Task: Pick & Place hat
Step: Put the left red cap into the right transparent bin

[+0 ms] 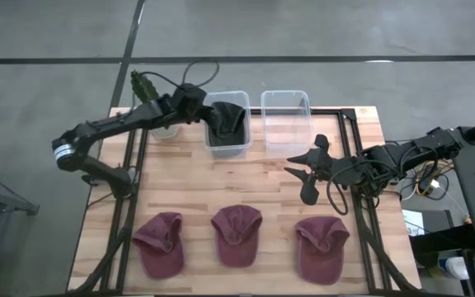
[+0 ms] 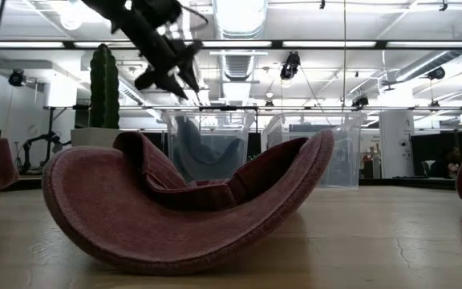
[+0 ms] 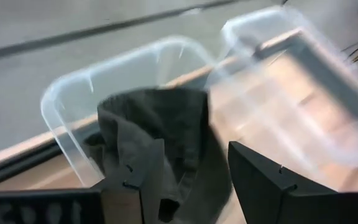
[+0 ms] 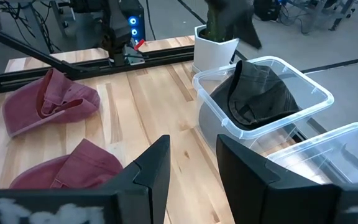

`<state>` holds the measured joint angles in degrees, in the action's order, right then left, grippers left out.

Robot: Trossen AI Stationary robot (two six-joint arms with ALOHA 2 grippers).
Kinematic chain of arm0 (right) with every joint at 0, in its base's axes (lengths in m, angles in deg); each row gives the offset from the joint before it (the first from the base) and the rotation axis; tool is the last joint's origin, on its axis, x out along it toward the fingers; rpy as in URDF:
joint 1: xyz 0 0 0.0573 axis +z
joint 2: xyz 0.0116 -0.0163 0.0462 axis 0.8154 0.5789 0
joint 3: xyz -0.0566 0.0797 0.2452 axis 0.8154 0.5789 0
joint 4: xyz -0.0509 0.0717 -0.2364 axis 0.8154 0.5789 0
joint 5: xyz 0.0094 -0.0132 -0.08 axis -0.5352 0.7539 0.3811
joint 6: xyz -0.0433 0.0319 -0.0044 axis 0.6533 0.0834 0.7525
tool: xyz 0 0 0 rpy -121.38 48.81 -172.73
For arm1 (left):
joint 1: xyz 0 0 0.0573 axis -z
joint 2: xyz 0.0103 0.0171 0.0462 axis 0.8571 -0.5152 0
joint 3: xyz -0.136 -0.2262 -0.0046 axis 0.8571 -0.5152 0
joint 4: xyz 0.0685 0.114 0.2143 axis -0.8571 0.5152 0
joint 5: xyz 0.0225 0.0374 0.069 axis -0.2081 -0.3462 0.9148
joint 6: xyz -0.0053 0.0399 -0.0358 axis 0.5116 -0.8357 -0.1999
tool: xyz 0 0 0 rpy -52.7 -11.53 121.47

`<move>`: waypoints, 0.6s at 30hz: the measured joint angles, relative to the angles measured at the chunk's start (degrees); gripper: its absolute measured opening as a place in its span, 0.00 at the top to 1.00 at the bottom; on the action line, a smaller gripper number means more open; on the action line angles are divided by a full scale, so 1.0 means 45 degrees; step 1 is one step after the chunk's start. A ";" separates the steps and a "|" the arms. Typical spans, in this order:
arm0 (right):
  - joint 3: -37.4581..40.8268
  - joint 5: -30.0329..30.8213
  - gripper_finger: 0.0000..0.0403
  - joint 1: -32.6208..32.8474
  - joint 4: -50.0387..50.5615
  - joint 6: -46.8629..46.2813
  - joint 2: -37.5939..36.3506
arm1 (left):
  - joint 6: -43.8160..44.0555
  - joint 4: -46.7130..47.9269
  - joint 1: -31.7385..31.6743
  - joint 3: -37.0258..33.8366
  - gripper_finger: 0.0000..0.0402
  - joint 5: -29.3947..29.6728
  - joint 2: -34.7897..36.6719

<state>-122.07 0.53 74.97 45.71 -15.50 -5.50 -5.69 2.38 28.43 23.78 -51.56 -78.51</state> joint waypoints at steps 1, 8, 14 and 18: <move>0.0000 0.0002 0.69 0.0000 -0.0001 0.0003 0.0001 | 0.0125 0.0018 0.0024 0.0019 0.58 -0.0092 0.0321; 0.0000 0.0001 0.69 0.0000 0.0000 0.0009 -0.0002 | 0.1582 0.1456 0.1266 0.0019 0.58 -0.1539 0.2785; 0.0000 0.0000 0.69 0.0000 0.0007 0.0040 0.0002 | 0.3575 0.3650 0.4445 0.0019 0.58 -0.1727 0.4316; 0.0000 0.0001 0.69 0.0001 0.0007 0.0040 0.0000 | 0.6315 0.5309 0.7016 0.0014 0.58 -0.0353 0.4674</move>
<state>-122.07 0.54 74.97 45.74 -15.31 -5.50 22.73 26.27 60.00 23.84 -53.15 -57.48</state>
